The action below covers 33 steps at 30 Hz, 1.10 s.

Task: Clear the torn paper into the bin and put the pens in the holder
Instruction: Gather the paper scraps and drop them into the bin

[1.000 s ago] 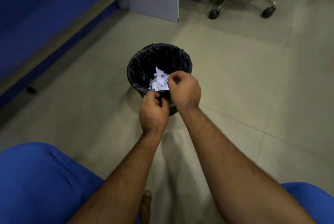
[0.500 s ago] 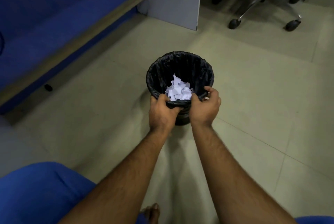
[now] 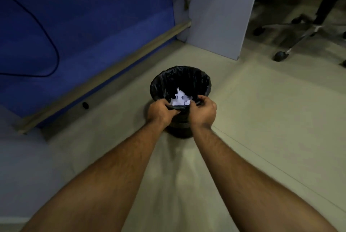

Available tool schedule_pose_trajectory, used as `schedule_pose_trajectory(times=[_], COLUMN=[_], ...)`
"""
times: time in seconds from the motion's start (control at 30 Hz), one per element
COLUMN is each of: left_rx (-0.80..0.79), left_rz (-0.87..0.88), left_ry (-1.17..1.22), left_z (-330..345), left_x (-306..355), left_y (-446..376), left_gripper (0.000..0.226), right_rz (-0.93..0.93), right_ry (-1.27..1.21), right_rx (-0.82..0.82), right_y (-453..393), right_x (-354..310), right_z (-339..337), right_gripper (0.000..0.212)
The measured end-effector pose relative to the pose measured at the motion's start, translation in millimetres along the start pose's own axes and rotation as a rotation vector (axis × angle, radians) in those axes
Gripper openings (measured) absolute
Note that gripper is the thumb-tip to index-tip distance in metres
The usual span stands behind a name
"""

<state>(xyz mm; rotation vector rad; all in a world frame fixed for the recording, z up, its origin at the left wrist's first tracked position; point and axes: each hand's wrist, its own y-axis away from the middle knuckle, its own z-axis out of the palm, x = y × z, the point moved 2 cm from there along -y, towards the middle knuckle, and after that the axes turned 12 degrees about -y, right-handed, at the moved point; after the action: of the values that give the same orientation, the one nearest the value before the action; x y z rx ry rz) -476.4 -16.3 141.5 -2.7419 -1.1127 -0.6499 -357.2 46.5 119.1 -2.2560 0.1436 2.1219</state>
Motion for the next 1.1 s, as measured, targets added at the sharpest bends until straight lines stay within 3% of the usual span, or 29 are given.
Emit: schedule_pose_trajectory(times=[0.23, 0.43, 0.6, 0.7, 0.83, 0.97, 1.1], left_rx=[0.192, 0.199, 0.154, 0.146, 0.193, 0.239, 0.074], left_rz=[-0.104, -0.129, -0.179, -0.196, -0.181, -0.166, -0.164], left_ry=[0.158, 0.19, 0.215, 0.27, 0.264, 0.257, 0.398], left_z=[-18.7, -1.8, 9.5, 7.7, 17.2, 21.5, -27.1], left_x=[-38.0, -55.5, -50.2, -40.4, -32.7, 2.4, 53.8], left_y=[-22.7, -37.0, -52.0, -48.8, -23.2, 4.3, 19.1], left_gripper=[0.029, 0.046, 0.073, 0.075, 0.069, 0.033, 0.02], right_rz=[0.112, 0.058, 0.271, 0.391, 0.444, 0.482, 0.464], right_ry=[-0.019, 0.015, -0.312, -0.356, -0.308, -0.336, -0.32], right_rx=[-0.144, -0.287, -0.616, -0.692, -0.664, -0.435, -0.225], right_y=[-6.2, -1.6, -2.5, -6.1, -13.1, -15.5, -10.2], right_x=[5.5, 0.0, -11.0, -23.0, -28.3, -50.6, -99.9], right_z=[69.4, 101.1, 104.1, 92.8, 63.2, 13.7, -29.2], right_gripper=[0.03, 0.03, 0.043, 0.055, 0.055, 0.023, 0.011])
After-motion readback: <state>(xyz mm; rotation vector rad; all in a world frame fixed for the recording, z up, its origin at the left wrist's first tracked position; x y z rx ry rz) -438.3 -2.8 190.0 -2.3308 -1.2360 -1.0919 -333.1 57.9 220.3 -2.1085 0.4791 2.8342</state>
